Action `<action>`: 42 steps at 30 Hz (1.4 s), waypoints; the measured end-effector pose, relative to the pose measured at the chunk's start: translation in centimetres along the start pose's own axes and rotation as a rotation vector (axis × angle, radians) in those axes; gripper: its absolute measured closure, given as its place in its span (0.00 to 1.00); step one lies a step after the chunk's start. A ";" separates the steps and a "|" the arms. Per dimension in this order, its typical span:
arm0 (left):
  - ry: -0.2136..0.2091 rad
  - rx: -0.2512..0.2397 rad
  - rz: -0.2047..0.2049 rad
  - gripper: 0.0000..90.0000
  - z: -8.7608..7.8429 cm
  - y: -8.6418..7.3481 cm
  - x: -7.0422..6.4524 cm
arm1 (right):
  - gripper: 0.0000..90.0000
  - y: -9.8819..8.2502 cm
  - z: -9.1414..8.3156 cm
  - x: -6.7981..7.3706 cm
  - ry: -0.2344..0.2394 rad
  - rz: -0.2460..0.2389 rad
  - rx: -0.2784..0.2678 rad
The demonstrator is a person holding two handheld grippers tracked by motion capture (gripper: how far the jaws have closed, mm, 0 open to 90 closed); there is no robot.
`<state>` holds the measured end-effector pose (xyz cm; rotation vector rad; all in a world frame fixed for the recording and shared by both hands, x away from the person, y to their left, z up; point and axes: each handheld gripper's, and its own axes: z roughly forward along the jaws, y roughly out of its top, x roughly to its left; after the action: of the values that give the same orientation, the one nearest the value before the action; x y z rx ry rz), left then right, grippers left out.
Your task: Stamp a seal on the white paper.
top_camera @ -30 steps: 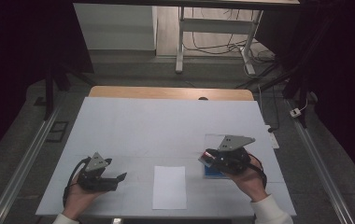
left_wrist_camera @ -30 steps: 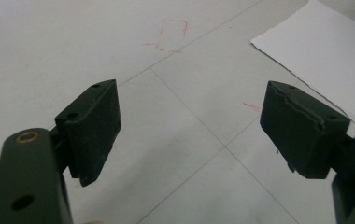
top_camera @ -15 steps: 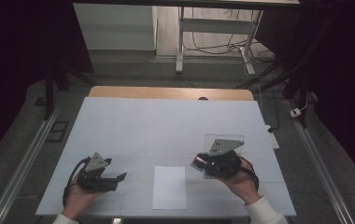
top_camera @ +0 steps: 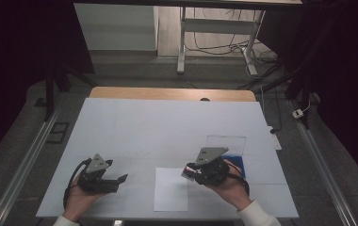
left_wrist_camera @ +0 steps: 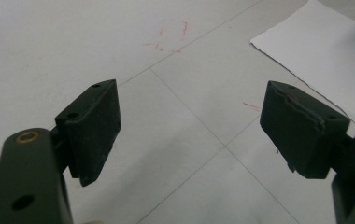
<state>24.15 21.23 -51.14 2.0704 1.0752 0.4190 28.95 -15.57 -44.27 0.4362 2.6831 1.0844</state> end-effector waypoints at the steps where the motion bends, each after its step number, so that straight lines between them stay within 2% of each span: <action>1: -0.001 -0.001 0.001 0.23 0.0 0.0 0.0 | 0.78 0.1 0.1 0.1 -0.001 -0.006 0.002; 21: 0.001 0.001 0.001 0.23 0.1 0.0 -0.1 | 0.78 1.5 2.5 1.7 0.056 -0.045 0.028; 36: -0.002 0.003 0.006 0.23 0.0 0.0 -0.1 | 0.78 2.1 5.3 2.3 0.090 -0.059 0.086; 42: -0.003 0.002 0.006 0.23 0.0 0.0 -0.1 | 0.78 2.1 5.9 2.6 0.087 -0.069 0.110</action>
<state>24.11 21.16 -51.15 2.0758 1.0689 0.4179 28.77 -9.45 -47.19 0.3198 2.8212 0.9610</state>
